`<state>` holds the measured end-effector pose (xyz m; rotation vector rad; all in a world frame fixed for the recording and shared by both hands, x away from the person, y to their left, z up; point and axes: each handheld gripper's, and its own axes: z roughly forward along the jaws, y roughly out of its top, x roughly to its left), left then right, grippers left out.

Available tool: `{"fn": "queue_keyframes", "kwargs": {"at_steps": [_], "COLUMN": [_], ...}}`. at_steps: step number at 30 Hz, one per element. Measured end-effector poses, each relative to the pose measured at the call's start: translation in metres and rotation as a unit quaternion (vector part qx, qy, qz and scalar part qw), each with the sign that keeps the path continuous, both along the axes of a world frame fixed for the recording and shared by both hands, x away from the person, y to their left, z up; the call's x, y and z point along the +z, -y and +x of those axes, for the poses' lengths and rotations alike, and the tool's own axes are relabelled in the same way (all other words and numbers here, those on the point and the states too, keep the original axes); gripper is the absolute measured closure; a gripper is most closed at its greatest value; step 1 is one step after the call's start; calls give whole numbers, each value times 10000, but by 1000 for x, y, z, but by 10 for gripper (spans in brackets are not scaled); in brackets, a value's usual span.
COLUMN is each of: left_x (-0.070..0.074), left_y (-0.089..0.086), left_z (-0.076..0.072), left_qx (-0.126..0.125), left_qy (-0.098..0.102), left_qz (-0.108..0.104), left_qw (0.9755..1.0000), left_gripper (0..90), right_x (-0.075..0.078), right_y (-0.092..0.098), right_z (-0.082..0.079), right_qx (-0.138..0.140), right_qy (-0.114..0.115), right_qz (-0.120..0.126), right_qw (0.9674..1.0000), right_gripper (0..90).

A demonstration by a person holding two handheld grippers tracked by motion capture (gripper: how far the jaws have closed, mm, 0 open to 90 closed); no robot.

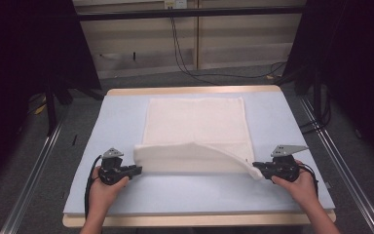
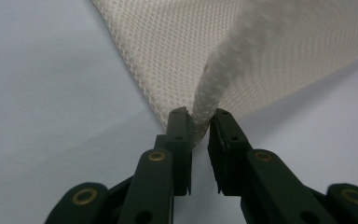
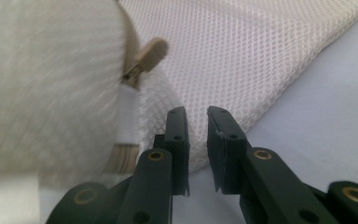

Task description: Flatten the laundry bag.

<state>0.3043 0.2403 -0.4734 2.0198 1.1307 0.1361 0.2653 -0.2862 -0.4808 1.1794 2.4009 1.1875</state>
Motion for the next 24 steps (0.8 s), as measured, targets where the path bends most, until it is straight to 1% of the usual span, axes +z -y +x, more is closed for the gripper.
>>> {"fn": "queue_keyframes", "kwargs": {"at_steps": [1,2,4,6,7,8,9,10,11,12,13,17,20,21,22,24], "left_x": [1,2,4,5,5,4,4,4,5,4,4,4,4,5,5,5], "left_y": [-2,-4,-10,-12,-13,-14,-15,-15,-16,-14,-14,-14,-14,-16,-16,-16], "left_z": [-1,-1,-3,-3,-2,-2,-1,0,0,0,1,2,2,2,2,2], "left_qx": [-1,-14,37,46,57,73,111,101,64,76,57,58,79,61,61,118], "left_qy": [-58,-80,-106,-106,-105,-123,-119,-129,-109,-123,-94,-139,-155,-139,-139,-147], "left_qz": [44,70,28,57,39,-14,-17,-36,13,-10,42,-19,-80,-32,-32,-141], "left_qw": [10000,9999,9999,9999,9999,9999,9999,9999,9999,9999,9999,9999,9998,9999,9999,9997], "left_gripper": [725,725,677,674,672,667,666,668,669,673,674,681,687,687,688,691], "right_x": [-1,-1,-1,-1,-1,-1,-1,-1,-1,-1,-2,-2,-3,-3,-3,-2], "right_y": [1,1,1,1,0,0,0,0,0,0,0,0,0,0,0,0], "right_z": [-1,-1,-1,-1,-1,-1,-1,-1,-1,-1,-1,-1,-1,-1,-1,-1], "right_qx": [-21,-21,-35,-58,-49,-97,-117,-115,-126,-143,-141,-239,-290,-319,-319,-321], "right_qy": [-4,-4,-16,-10,-10,-29,-34,-29,-32,-42,-24,-16,-36,-46,-46,-41], "right_qz": [10,10,-15,-12,-16,-17,-19,-33,-39,-26,-28,-61,-28,-19,-19,-19], "right_qw": [10000,10000,10000,10000,10000,9999,9999,9999,9999,9999,9999,9997,9996,9995,9995,9995], "right_gripper": [779,779,779,778,778,777,776,771,771,770,769,748,749,749,749,749]}}
